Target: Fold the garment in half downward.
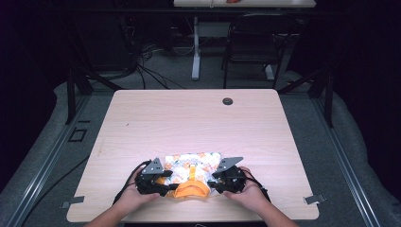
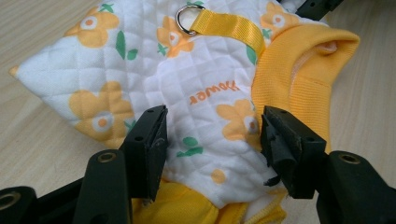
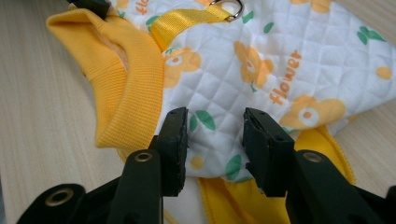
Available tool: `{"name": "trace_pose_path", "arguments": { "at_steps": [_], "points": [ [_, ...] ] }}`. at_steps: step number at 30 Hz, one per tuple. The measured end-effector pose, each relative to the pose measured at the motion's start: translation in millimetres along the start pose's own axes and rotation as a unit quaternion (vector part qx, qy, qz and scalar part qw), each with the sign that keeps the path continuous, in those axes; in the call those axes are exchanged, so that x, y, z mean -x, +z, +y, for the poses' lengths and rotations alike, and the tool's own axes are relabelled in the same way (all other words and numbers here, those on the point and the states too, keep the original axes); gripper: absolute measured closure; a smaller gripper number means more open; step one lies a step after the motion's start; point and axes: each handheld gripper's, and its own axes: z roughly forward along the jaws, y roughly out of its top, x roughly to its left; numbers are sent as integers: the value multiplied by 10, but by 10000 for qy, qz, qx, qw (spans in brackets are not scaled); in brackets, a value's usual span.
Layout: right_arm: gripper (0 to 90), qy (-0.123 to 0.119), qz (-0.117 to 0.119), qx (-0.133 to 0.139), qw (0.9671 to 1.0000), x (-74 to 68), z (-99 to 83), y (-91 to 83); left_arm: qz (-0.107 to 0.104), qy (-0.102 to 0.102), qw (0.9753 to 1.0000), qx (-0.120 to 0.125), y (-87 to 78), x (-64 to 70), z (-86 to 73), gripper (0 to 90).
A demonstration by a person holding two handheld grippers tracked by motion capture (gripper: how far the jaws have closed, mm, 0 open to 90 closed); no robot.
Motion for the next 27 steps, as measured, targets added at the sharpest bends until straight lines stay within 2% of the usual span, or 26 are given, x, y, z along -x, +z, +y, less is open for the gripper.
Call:
{"name": "trace_pose_path", "arguments": {
  "at_steps": [6, 12, 22, 25, 27],
  "points": [
    [599, -65, -71, -13, 10000, -21, -20, 12, 78, 54, 10000, -11, 15, 14, -6, 418],
    [601, 16, -37, -38, 10000, 9, -3, 17, 95, 65, 9999, -78, 30, -12, 21, 426],
    [599, 71, -155, -61, 9998, 108, 83, 69, 245, -64, 9997, -68, 77, -136, 90, 442],
    [601, 287, -109, 40, 9995, 190, 99, 98, 273, -200, 9994, 15, 93, -196, 95, 446],
    [601, 306, -134, 18, 9994, 222, 121, 108, 308, -221, 9993, 36, 104, -216, 102, 448]
  ]
}}
